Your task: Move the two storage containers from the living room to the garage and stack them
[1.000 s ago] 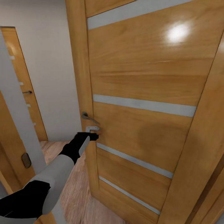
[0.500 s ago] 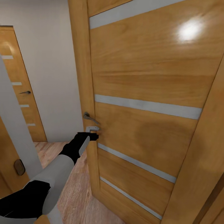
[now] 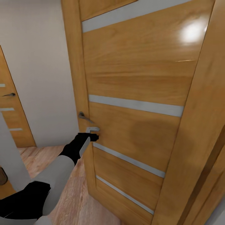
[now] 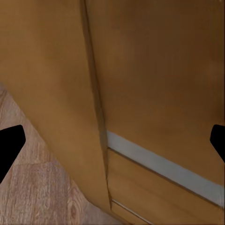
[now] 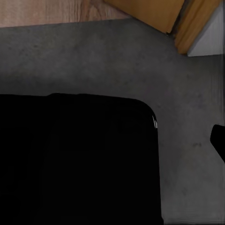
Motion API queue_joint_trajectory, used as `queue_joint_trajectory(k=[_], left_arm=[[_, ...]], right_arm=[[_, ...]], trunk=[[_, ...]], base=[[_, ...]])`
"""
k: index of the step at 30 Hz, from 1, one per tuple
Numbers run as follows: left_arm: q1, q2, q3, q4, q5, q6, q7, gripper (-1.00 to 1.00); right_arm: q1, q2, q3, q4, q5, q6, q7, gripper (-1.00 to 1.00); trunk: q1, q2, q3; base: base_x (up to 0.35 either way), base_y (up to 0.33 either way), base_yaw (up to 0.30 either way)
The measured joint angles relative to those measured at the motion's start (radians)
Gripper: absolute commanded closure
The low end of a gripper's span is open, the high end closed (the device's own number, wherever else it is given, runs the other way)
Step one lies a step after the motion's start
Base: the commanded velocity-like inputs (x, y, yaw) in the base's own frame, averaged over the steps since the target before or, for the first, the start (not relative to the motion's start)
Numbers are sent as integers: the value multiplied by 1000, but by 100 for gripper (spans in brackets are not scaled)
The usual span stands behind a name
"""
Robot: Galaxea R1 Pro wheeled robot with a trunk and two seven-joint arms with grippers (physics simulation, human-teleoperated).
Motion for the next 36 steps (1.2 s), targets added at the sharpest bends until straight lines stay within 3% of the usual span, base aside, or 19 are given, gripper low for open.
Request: queue_joint_trajectory(k=[9,36], left_arm=[[0,-1,-2,1,26,0,-4,-100],[0,-1,-2,0,19,-1,-3,-100]], right_arm=[[0,0,0,0,0,0,0,-100],[0,0,0,0,0,0,0,-100]], trunk=[[-1,0,1],[0,0,1]], base=[[161,75,-18],[75,5,0]])
